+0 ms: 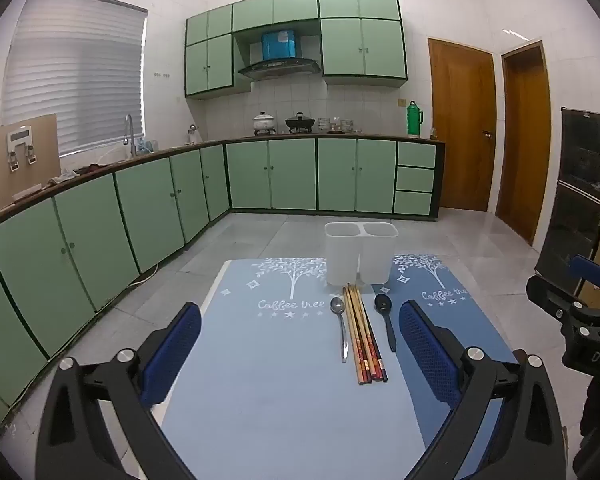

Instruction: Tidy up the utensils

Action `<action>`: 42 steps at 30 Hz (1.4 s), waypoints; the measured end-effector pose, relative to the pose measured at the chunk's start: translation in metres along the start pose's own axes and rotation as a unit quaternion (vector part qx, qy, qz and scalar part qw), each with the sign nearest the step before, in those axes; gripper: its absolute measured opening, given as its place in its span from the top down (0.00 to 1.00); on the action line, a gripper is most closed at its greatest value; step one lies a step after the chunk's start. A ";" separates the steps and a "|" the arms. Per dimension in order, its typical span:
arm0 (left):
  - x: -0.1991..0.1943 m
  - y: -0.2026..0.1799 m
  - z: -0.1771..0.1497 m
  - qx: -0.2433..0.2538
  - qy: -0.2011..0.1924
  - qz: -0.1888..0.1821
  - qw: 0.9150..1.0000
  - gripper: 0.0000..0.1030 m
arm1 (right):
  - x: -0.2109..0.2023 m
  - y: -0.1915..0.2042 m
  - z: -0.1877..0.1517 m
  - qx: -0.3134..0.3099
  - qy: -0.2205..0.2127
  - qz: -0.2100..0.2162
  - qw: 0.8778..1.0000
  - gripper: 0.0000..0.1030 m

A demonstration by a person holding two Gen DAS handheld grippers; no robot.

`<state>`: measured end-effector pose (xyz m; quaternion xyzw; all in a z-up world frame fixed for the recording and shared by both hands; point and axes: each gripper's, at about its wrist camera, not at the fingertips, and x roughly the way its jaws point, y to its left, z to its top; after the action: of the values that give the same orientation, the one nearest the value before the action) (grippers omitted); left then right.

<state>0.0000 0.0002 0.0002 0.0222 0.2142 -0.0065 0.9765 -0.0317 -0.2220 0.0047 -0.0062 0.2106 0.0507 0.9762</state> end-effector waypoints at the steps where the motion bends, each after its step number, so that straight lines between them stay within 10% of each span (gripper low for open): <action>1: 0.000 0.000 0.000 -0.002 -0.001 -0.001 1.000 0.06 | 0.000 0.000 0.000 0.000 -0.001 0.000 1.000 0.05; 42: 0.000 0.006 0.004 -0.002 -0.004 0.005 1.000 0.06 | 0.000 -0.001 0.001 0.002 -0.001 0.000 1.000 0.05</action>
<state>0.0013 0.0063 0.0041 0.0207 0.2101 -0.0015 0.9775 -0.0316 -0.2225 0.0056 -0.0041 0.2096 0.0501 0.9765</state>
